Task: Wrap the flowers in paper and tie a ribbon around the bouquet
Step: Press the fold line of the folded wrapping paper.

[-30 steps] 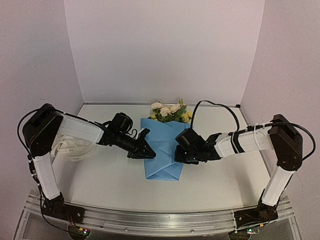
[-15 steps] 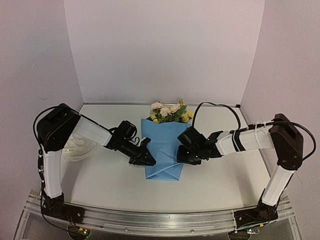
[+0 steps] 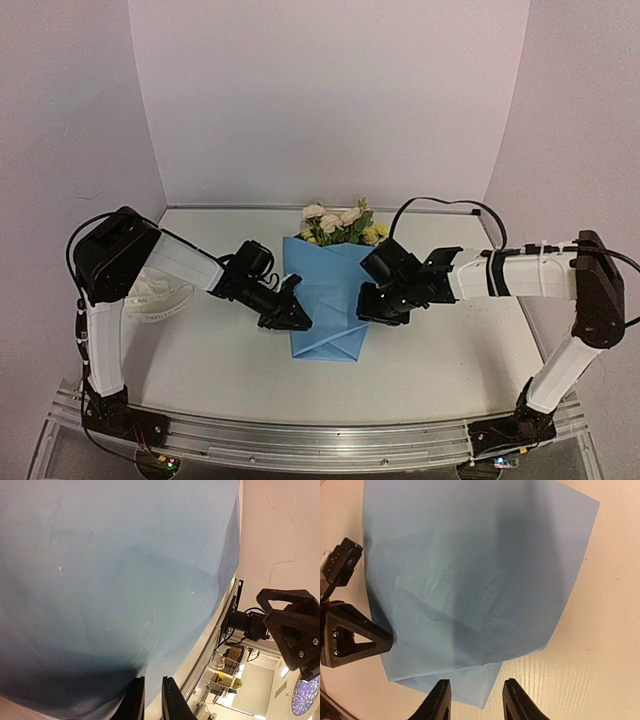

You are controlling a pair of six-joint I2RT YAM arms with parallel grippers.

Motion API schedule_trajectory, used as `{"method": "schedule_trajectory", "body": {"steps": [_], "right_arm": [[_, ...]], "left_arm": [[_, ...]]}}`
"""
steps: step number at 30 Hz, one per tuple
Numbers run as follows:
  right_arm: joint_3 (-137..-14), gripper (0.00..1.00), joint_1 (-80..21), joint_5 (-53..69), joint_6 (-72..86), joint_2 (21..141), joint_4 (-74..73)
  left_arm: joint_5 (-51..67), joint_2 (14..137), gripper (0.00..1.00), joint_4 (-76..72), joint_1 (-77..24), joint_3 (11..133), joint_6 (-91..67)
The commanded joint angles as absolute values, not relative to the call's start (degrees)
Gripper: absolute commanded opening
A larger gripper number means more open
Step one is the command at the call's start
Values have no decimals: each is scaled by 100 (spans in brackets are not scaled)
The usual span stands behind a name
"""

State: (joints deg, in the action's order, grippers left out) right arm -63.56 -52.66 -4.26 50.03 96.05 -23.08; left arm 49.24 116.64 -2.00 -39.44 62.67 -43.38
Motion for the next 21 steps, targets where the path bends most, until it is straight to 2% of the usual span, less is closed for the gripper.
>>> {"method": "schedule_trajectory", "body": {"steps": [1, 8, 21], "right_arm": [[-6907, 35, -5352, -140, 4852, 9860, -2565], [-7205, 21, -5366, 360, 4955, 10702, -2060], [-7503, 20, -5614, 498, 4978, 11206, -1978]], "left_arm": [[4856, 11554, 13, -293, -3966, 6372, -4316], [4752, 11403, 13, -287, -3930, 6201, -4329], [4681, 10973, 13, -563, -3832, 5595, -4453]]}}
